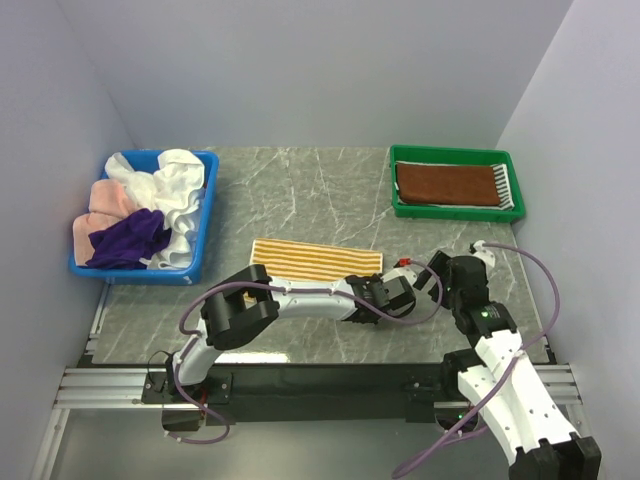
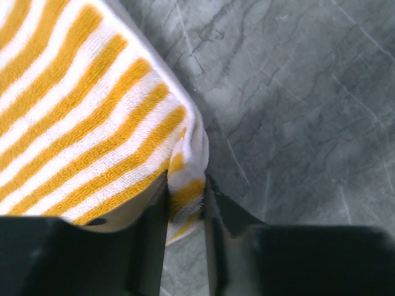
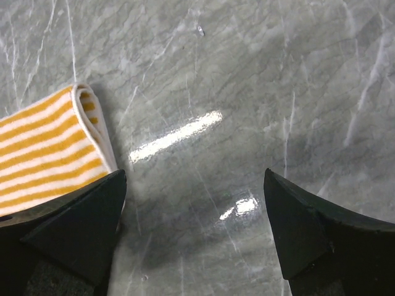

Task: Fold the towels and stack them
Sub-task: Neatly place the folded towel into the bin

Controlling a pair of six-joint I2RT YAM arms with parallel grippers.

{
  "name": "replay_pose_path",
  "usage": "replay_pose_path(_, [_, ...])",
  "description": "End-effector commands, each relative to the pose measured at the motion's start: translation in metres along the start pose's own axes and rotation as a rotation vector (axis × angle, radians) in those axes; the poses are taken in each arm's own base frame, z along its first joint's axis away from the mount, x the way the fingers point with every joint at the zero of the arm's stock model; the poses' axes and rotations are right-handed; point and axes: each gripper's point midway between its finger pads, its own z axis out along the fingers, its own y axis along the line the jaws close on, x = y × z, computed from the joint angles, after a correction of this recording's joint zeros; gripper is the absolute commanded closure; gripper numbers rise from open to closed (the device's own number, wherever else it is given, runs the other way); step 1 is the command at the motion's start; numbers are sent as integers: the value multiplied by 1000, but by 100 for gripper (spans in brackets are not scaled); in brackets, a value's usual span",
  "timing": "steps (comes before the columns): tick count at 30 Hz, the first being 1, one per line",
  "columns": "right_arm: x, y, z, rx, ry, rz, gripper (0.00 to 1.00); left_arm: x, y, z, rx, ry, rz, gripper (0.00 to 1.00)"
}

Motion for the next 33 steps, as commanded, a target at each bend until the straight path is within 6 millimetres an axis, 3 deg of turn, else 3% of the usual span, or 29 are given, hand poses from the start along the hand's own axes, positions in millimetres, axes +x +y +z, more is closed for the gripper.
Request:
replay_pose_path(1, [-14,26,2,-110,-35,54,2,19,-21,3,81,23,21,77])
replay_pose_path(6, [-1,50,9,-227,48,67,3,4,0,-6,93,-30,-77,94])
replay_pose_path(11, [20,89,19,-398,211,132,2,-22,12,-27,135,-123,-162,96])
replay_pose_path(16, [27,118,26,-529,291,204,1,-31,19,-32,141,-148,-219,99])
replay_pose_path(22, [48,129,39,-576,424,268,1,-45,28,-41,139,-190,-263,99])
replay_pose_path(29, [83,123,60,-530,562,361,2,-57,34,-46,124,-223,-313,99])
replay_pose_path(33, [90,130,64,-544,585,382,6,-60,32,-44,129,-222,-330,99])
